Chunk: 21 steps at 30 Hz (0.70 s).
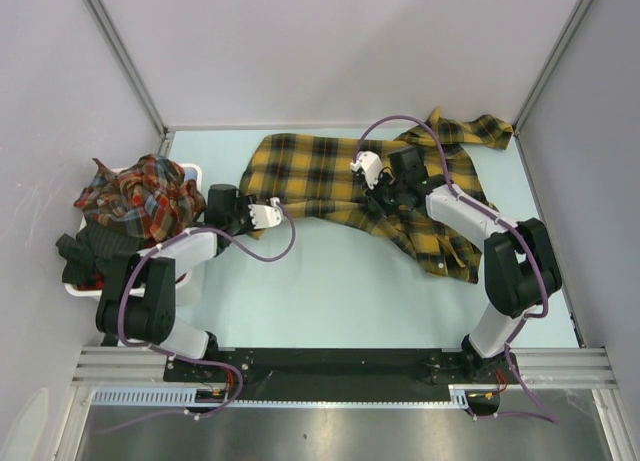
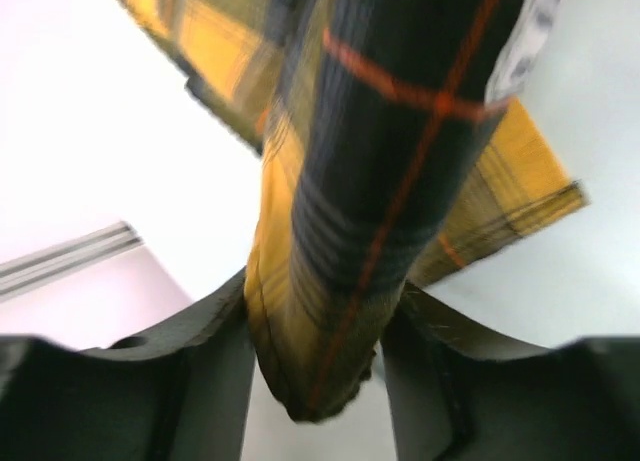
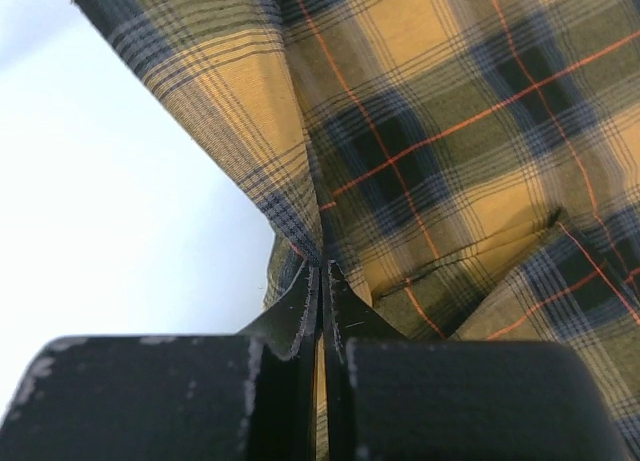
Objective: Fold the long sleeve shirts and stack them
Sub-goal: Fold the shirt
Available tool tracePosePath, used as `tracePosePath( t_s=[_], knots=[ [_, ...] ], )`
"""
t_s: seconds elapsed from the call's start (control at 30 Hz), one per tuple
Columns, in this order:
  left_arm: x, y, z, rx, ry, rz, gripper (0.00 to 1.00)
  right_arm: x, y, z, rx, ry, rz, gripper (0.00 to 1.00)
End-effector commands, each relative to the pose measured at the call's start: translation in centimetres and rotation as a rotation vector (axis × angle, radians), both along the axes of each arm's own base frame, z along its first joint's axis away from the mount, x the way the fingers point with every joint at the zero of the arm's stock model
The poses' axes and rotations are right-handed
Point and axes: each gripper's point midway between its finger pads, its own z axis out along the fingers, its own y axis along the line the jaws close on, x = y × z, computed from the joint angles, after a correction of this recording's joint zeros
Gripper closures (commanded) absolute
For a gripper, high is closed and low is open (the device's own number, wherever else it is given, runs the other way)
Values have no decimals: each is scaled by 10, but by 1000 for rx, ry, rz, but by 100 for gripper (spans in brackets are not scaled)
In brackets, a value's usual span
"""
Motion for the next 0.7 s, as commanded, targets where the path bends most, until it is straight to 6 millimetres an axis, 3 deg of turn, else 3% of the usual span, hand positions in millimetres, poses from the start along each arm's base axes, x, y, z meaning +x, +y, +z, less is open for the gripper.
tracePosePath(
  t_s=[0.0, 0.1, 0.17, 0.23, 0.27, 0.3, 0.37, 0.4, 0.47, 0.5, 0.53, 0.57, 0.6, 0.67],
  knots=[
    [13, 13, 44, 129, -76, -98, 53, 3, 8, 37, 55, -71, 33, 100],
    [7, 17, 56, 190, -93, -157, 76, -9, 17, 36, 74, -46, 84, 100],
    [2, 17, 65, 231, -117, -206, 89, -30, 28, 31, 77, -3, 147, 100],
    [-10, 16, 60, 254, -109, -256, 94, -49, 35, 28, 77, 27, 208, 100],
    [-15, 14, 66, 279, -134, -299, 97, -66, 43, 21, 73, 51, 251, 100],
    [-26, 15, 53, 297, -114, -324, 98, -77, 44, 16, 63, 72, 273, 100],
    [-30, 16, 56, 356, -162, -368, 100, -102, 52, 3, 25, 91, 351, 98],
    [-39, 18, 43, 369, -147, -378, 100, -114, 52, -3, 4, 116, 378, 89],
    [-44, 20, 38, 378, -134, -377, 84, -128, 51, -7, -11, 143, 417, 69],
    [-43, 20, 45, 369, -137, -370, 71, -130, 45, -5, -18, 168, 405, 50],
    [-51, 20, 40, 349, -87, -375, 52, -129, 40, -1, -18, 179, 392, 43],
    [-53, 22, 43, 308, -68, -351, 46, -127, 34, 9, -3, 179, 376, 33],
    [-49, 16, 59, 262, -86, -351, 41, -118, 18, 21, 8, 192, 325, 28],
    [-56, 15, 60, 168, -11, -296, 33, -106, -4, 46, 54, 176, 254, 27]
  ],
)
